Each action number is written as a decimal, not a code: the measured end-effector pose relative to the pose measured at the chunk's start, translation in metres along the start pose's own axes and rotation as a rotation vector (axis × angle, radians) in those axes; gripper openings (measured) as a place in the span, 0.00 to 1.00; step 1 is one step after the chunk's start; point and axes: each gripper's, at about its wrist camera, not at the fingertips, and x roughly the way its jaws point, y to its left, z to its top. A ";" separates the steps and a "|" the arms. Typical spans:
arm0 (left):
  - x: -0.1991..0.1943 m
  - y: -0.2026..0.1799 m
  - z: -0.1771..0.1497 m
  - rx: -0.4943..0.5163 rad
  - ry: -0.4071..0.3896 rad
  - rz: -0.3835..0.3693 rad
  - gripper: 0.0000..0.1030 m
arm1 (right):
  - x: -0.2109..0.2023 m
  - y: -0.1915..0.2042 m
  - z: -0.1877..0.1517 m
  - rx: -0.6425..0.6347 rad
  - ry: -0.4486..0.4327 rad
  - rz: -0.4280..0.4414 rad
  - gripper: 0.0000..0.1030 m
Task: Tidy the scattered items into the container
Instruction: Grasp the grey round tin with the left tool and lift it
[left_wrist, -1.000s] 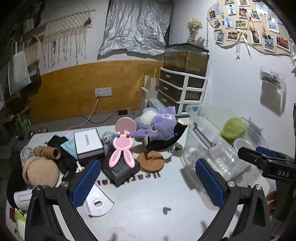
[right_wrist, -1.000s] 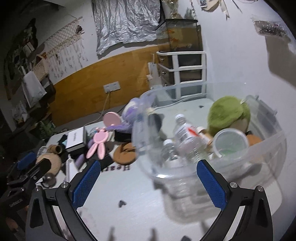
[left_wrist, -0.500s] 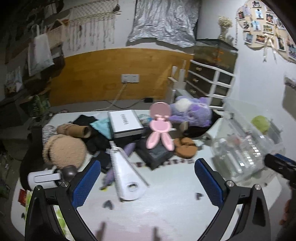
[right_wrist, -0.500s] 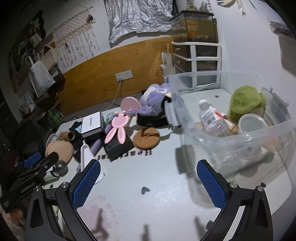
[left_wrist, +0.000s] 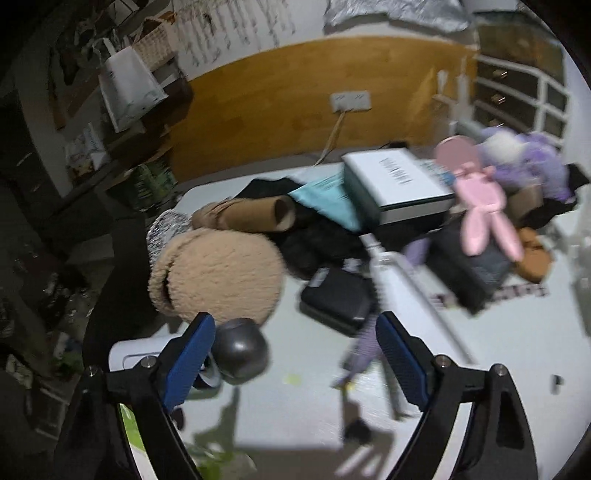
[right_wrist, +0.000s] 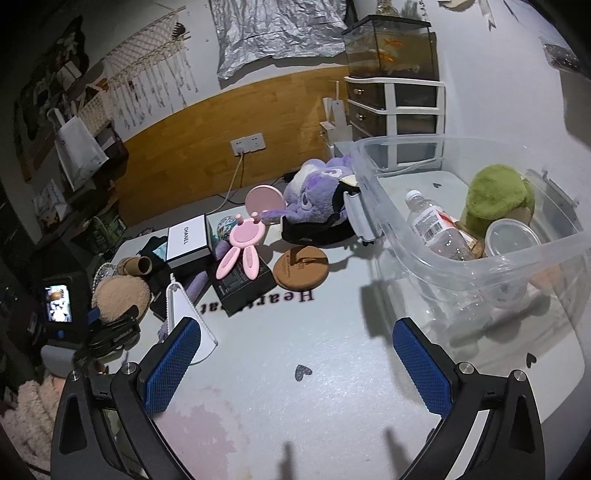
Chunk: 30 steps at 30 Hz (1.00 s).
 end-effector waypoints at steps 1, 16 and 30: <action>0.010 0.004 0.001 -0.007 0.026 0.021 0.77 | 0.000 0.000 0.001 0.002 -0.001 -0.004 1.00; 0.065 0.021 -0.025 0.025 0.163 0.036 0.56 | 0.017 0.007 0.006 0.009 0.035 -0.011 1.00; -0.004 0.018 -0.073 -0.002 0.204 -0.341 0.56 | 0.020 0.002 0.003 0.023 0.062 0.003 1.00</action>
